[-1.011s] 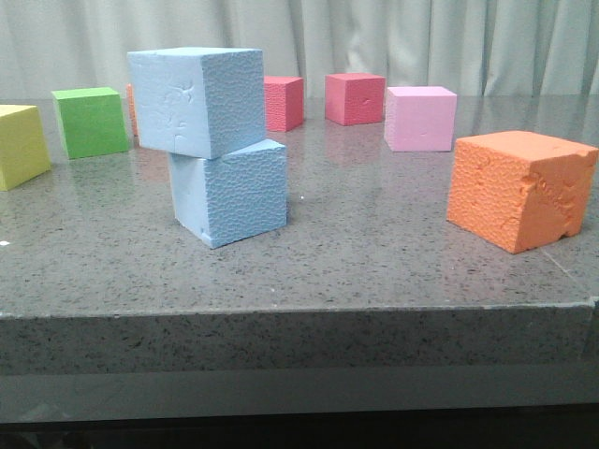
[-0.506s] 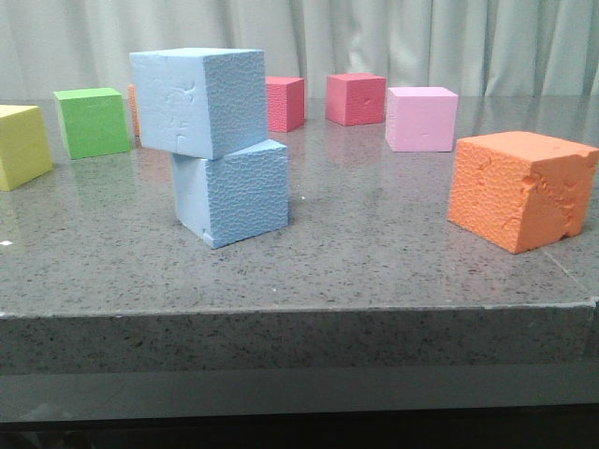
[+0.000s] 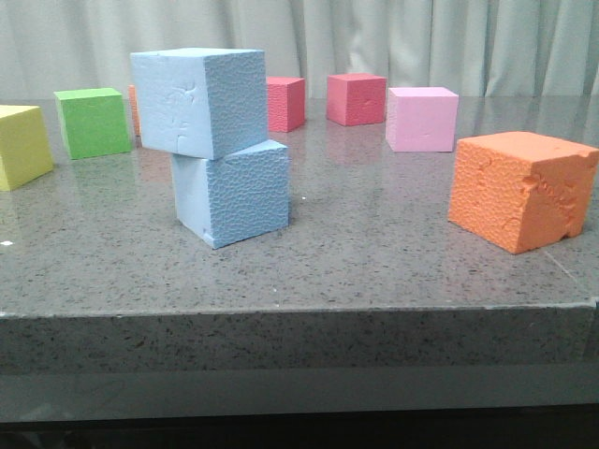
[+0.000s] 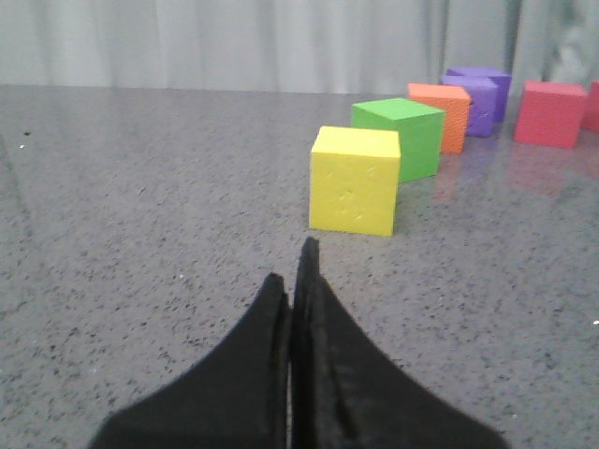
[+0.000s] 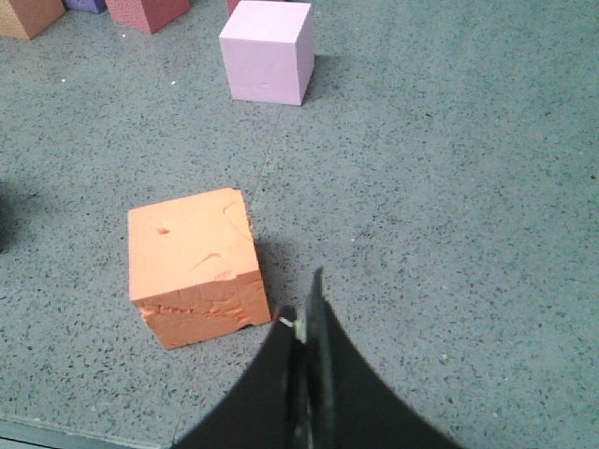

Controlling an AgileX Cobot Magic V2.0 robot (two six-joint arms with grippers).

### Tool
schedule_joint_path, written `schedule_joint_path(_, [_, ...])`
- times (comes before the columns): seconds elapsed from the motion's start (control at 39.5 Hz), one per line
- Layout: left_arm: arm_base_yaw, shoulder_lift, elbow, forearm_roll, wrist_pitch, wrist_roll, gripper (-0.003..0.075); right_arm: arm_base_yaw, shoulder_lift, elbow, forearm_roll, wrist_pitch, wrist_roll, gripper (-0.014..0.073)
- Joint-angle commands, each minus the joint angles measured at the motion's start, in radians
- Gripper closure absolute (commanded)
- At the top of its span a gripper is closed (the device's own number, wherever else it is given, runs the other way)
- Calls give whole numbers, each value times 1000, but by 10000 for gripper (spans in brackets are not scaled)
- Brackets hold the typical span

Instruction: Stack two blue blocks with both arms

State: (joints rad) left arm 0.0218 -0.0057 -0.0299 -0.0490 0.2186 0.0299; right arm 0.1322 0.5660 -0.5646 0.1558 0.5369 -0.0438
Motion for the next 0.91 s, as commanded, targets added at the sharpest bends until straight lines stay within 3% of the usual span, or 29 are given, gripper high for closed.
schedule_joint_path(0.0, [20,-16,4,-9,-125,-9,741,-4,-1,-27,7,-69,-10,655])
schedule_joint_path(0.1, [24,-16,40,-9,-175,-9,741,-4,-1,-27,7,-69,-10,655])
schedule_joint_path(0.88, [24,-18,38,-9,-169,-9,741,-4,-1,-27,7,-69,-10,655])
